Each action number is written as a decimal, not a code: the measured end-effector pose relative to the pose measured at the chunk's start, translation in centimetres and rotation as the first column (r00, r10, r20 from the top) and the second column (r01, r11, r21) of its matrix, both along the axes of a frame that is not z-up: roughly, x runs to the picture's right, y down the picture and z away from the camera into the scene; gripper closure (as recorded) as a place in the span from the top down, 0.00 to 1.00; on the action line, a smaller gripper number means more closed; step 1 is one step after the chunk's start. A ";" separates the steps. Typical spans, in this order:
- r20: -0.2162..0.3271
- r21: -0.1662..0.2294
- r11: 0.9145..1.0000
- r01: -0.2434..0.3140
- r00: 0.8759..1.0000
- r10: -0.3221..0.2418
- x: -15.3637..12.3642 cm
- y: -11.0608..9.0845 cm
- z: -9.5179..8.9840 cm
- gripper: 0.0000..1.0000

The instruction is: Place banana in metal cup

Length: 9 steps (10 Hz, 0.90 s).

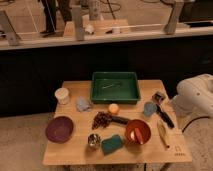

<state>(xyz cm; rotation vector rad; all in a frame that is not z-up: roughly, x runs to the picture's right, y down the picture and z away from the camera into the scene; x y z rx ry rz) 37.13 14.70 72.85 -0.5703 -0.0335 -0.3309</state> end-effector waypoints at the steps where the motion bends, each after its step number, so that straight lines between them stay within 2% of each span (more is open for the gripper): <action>1: 0.083 -0.013 0.996 0.090 0.993 -0.089 1.2 0.6 0.5 0.80; 3: 0.182 -0.016 0.980 0.199 0.964 -0.192 3.1 1.8 1.0 0.80; 5: 0.242 -0.010 0.968 0.249 0.940 -0.240 4.1 2.5 1.2 0.80; 7: 0.284 0.000 0.972 0.236 0.932 -0.226 3.3 2.4 1.0 0.80; 9: 0.350 0.001 0.967 0.255 0.906 -0.240 1.2 3.9 1.8 0.80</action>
